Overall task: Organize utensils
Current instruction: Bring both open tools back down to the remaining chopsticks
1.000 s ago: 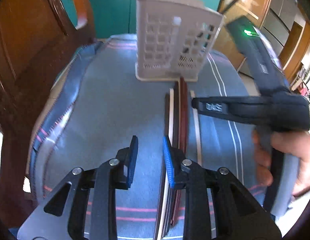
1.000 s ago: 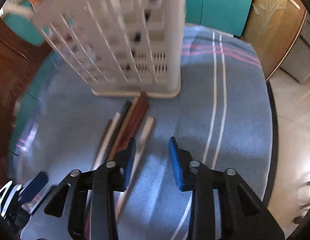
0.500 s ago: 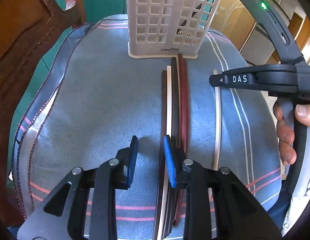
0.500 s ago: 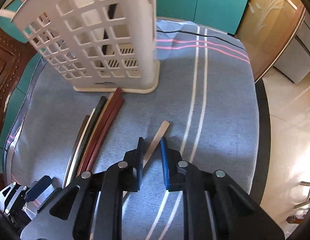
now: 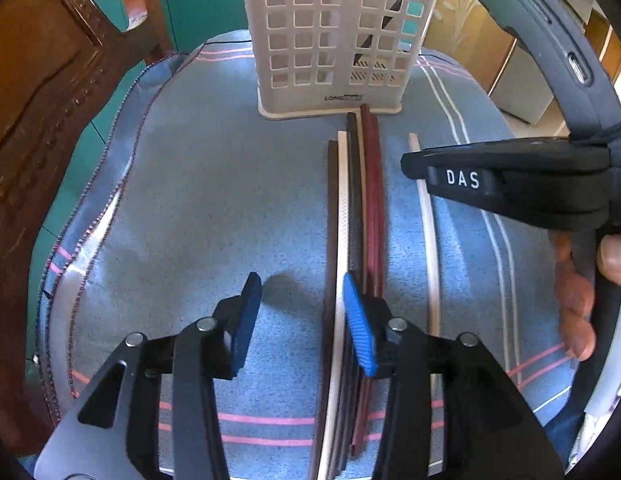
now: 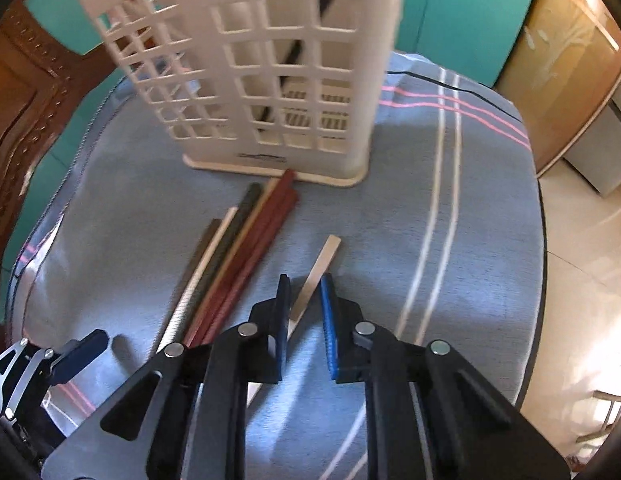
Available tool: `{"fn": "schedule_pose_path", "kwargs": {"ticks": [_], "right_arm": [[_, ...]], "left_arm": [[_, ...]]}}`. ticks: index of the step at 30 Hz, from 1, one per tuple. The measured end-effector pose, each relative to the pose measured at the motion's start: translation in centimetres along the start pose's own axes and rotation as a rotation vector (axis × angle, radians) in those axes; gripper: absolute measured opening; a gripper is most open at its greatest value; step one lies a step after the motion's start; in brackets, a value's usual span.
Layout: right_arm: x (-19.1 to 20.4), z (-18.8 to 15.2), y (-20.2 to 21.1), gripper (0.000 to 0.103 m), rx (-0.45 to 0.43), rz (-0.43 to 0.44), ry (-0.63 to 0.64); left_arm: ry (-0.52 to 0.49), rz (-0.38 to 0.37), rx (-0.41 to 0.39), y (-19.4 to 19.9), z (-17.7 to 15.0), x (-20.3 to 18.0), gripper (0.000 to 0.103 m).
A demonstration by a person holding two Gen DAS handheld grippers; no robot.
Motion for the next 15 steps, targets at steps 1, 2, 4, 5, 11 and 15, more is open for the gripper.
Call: {"fn": "schedule_pose_path", "kwargs": {"ticks": [1, 2, 4, 5, 11, 15], "right_arm": [[0.0, 0.0, 0.0, 0.016, -0.001, -0.001, 0.003], [0.0, 0.0, 0.0, 0.016, 0.000, 0.002, 0.000], [-0.5, 0.0, 0.1, 0.016, 0.001, -0.001, -0.011], [-0.7, 0.0, 0.2, 0.016, 0.000, -0.004, -0.016], [-1.8, 0.3, 1.1, 0.016, -0.016, -0.014, -0.046], [-1.9, 0.4, 1.3, 0.016, -0.013, -0.019, -0.042]], "left_arm": [[-0.005, 0.031, -0.006, 0.0, 0.0, 0.1, 0.046], [-0.003, 0.056, -0.010, 0.1, 0.0, 0.4, 0.043], [0.026, 0.087, 0.008, -0.5, -0.1, 1.5, 0.037], [0.048, 0.069, 0.014, -0.5, -0.2, 1.9, 0.037], [0.040, -0.030, 0.009, 0.3, 0.1, 0.7, 0.037], [-0.024, 0.016, 0.002, 0.3, -0.3, -1.0, 0.042]]}}
Point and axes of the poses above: each gripper's, at about its wrist camera, not at the fingertips, and y roughly against the way its jaws point, x to its left, z to its top, the point moved 4 cm from there along -y, roughly the way its jaws point, and after that the axes turned 2 degrees about x, right-handed, at the moved point
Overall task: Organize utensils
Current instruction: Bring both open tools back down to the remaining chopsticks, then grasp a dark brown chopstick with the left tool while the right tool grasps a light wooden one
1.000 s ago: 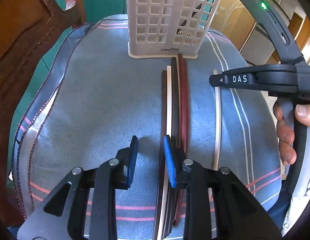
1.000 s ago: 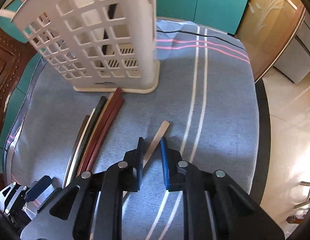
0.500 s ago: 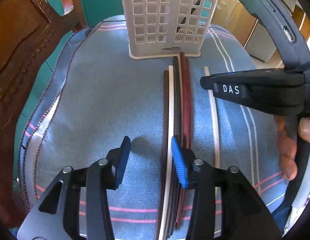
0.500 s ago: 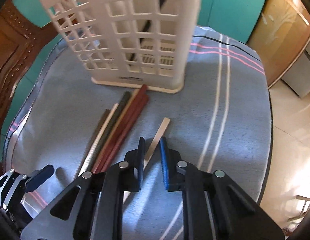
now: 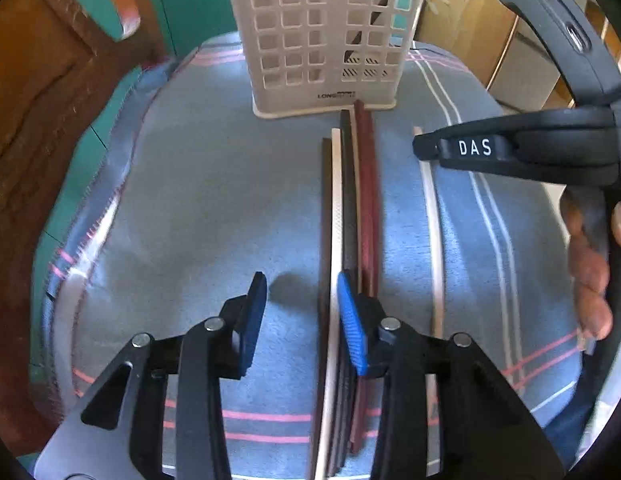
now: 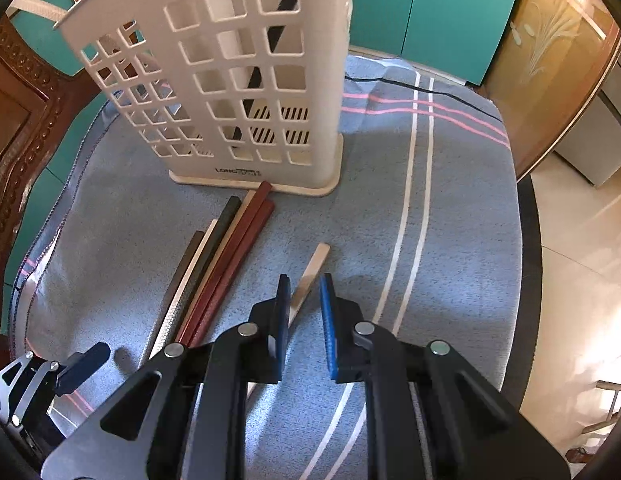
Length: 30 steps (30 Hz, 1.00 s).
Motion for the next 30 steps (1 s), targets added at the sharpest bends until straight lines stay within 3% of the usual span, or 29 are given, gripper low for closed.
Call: {"fn": "schedule_pose_path", "kwargs": {"ticks": [2, 5, 9, 11, 13, 15, 18, 19, 20, 22, 24, 27, 30], "right_arm": [[0.1, -0.2, -0.1, 0.016, 0.004, -0.002, 0.006], [0.0, -0.5, 0.2, 0.016, 0.003, -0.003, 0.005], [-0.1, -0.4, 0.1, 0.016, 0.001, -0.009, -0.004], [0.1, -0.2, -0.1, 0.016, 0.002, -0.012, -0.007], [0.1, -0.1, -0.1, 0.016, 0.003, -0.013, -0.010], [0.1, -0.1, -0.2, 0.017, 0.004, -0.015, -0.010], [0.1, -0.1, -0.3, 0.017, 0.009, -0.020, -0.004], [0.2, -0.2, -0.5, 0.017, 0.009, -0.021, -0.003], [0.2, -0.2, -0.6, 0.018, 0.010, -0.022, -0.001], [0.3, -0.3, -0.8, 0.018, 0.011, -0.023, 0.000], [0.4, -0.3, -0.9, 0.018, 0.009, -0.024, -0.002], [0.4, -0.2, -1.0, 0.023, 0.008, -0.030, -0.003], [0.5, -0.2, -1.1, 0.025, 0.010, -0.033, -0.002]], "left_arm": [[0.025, -0.010, 0.007, 0.0, -0.1, 0.2, 0.039], [0.048, 0.064, 0.028, -0.6, -0.3, 1.6, 0.016], [0.120, -0.010, 0.023, -0.7, -0.7, 2.6, 0.019], [0.096, -0.061, 0.021, -0.4, -0.8, 1.9, 0.029], [0.051, -0.101, 0.020, -0.1, -0.9, 0.7, 0.031], [0.010, -0.107, 0.040, -0.5, -1.1, -0.9, 0.033], [-0.034, -0.058, 0.032, -1.4, -1.2, -1.7, 0.035], [-0.025, -0.064, 0.033, -1.5, -1.2, -1.7, 0.033], [-0.007, -0.068, 0.032, -1.5, -1.2, -1.6, 0.023], [0.009, -0.068, 0.021, -1.4, -1.2, -1.1, 0.023], [0.035, -0.082, -0.020, -0.5, -0.8, -0.1, 0.006], [0.098, -0.106, -0.044, 0.2, -0.3, 1.4, 0.006], [0.112, -0.081, -0.036, 0.1, -0.6, 2.1, 0.006]]}}
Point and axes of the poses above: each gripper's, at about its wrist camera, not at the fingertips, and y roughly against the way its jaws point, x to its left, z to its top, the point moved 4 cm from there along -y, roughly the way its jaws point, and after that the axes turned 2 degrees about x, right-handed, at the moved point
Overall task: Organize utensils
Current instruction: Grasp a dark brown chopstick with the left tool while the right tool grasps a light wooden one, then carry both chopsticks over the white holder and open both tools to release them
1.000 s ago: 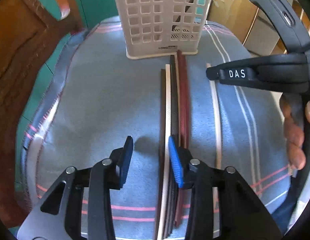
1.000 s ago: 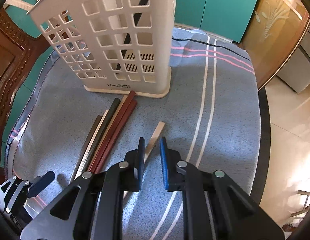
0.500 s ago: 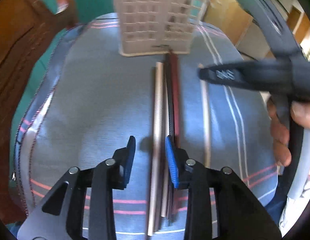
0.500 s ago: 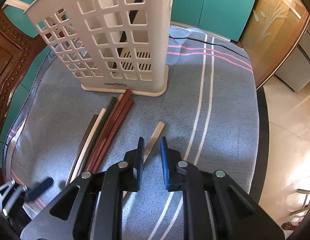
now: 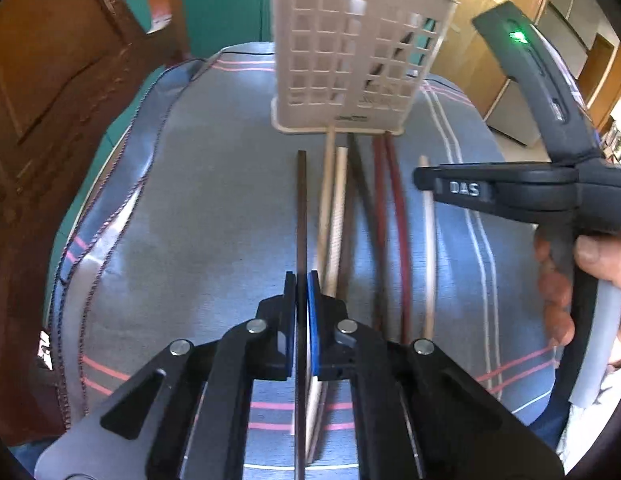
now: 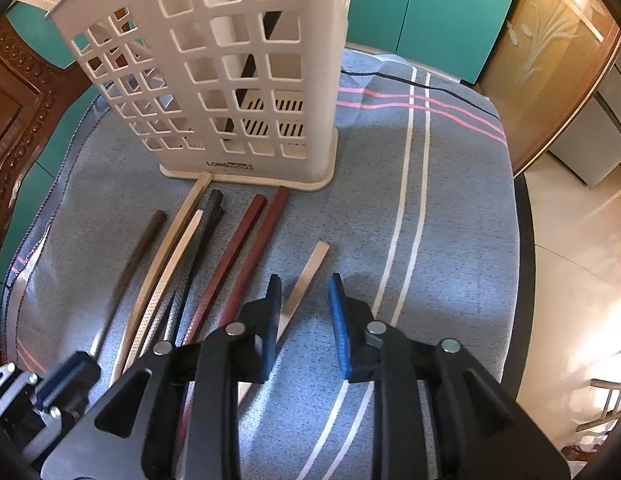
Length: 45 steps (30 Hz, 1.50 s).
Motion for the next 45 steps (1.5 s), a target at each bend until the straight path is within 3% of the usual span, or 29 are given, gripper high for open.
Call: {"fn": "schedule_pose_path", "kwargs": {"ticks": [3, 7, 19, 20, 21, 22, 26, 30, 41, 45], "right_arm": [[0.1, 0.0, -0.1, 0.025, 0.001, -0.003, 0.001], [0.3, -0.1, -0.3, 0.026, 0.008, -0.008, 0.007], [2.2, 0.0, -1.2, 0.027, -0.006, -0.025, 0.027], [2.4, 0.1, -1.2, 0.023, -0.008, -0.024, 0.031], [2.5, 0.1, -1.2, 0.016, -0.009, -0.011, 0.033], [2.5, 0.2, -1.2, 0.016, -0.010, -0.005, 0.033], [1.6, 0.6, -0.8, 0.007, -0.012, 0.080, -0.024], [0.0, 1.6, 1.7, 0.007, -0.084, 0.140, -0.079], [-3.2, 1.9, 12.6, 0.007, -0.321, 0.417, -0.106], [-5.0, 1.7, 17.7, 0.007, -0.431, 0.458, -0.111]], "left_arm": [[0.012, 0.012, 0.015, -0.7, 0.1, 1.1, 0.008], [-0.004, 0.026, 0.033, -1.3, 1.9, 1.8, 0.023], [-0.094, 0.138, 0.080, -4.7, 8.0, 1.3, 0.028], [-0.096, 0.141, 0.085, -4.9, 8.4, 1.3, 0.026], [-0.101, 0.127, 0.090, -5.0, 8.5, 1.1, 0.015], [-0.106, 0.107, 0.094, -4.9, 8.3, 1.0, 0.009], [-0.103, 0.090, 0.085, -4.2, 7.8, 0.9, 0.007], [-0.067, 0.065, 0.022, -1.4, 7.8, 1.3, 0.007], [-0.044, 0.002, -0.261, 13.6, 7.3, 2.2, 0.007], [-0.045, -0.007, -0.386, 19.3, 7.6, 1.7, 0.007]]}}
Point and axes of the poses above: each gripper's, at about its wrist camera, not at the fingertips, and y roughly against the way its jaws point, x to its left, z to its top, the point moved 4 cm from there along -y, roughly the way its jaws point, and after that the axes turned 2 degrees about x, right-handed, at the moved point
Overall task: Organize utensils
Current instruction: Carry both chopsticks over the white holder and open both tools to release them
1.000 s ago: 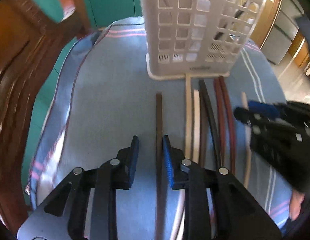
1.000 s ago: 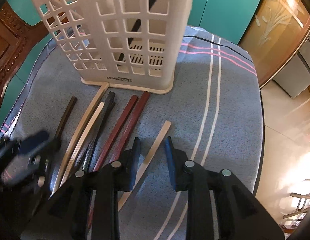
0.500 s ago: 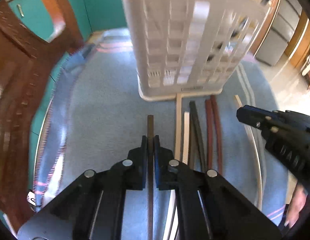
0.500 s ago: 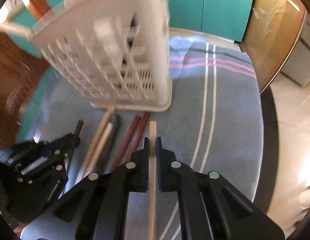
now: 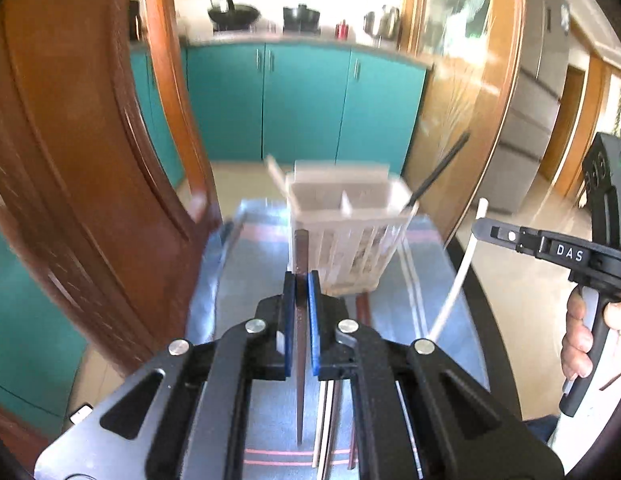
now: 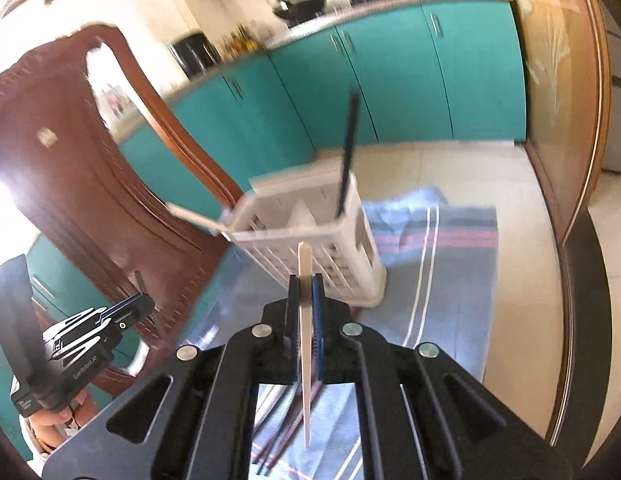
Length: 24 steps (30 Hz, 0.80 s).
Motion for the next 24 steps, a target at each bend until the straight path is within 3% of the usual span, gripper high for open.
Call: {"fn": "schedule_pose_path", "kwargs": {"ticks": [6, 10, 14, 18, 24], "right_arm": [[2.6, 4.8, 5.6, 0.007, -0.211, 0.030, 0.000], [3.9, 7.8, 8.0, 0.007, -0.331, 0.055, 0.005], [4.1, 10.2, 9.9, 0.007, -0.480, -0.012, -0.007], [3.2, 10.5, 9.2, 0.007, -0.579, -0.113, -0.016], [1.0, 10.4, 5.9, 0.007, -0.594, -0.146, -0.039]], "left_arm": [[-0.015, -0.031, -0.169, 5.7, 6.1, -0.6, 0.007], [-0.036, -0.039, -0.238, 7.4, 9.6, -1.5, 0.007], [-0.047, -0.029, -0.302, 8.2, 13.2, -2.2, 0.007], [-0.046, -0.014, -0.327, 6.7, 15.6, -2.8, 0.007], [-0.026, 0.015, -0.292, 0.9, 15.5, -3.2, 0.007]]}}
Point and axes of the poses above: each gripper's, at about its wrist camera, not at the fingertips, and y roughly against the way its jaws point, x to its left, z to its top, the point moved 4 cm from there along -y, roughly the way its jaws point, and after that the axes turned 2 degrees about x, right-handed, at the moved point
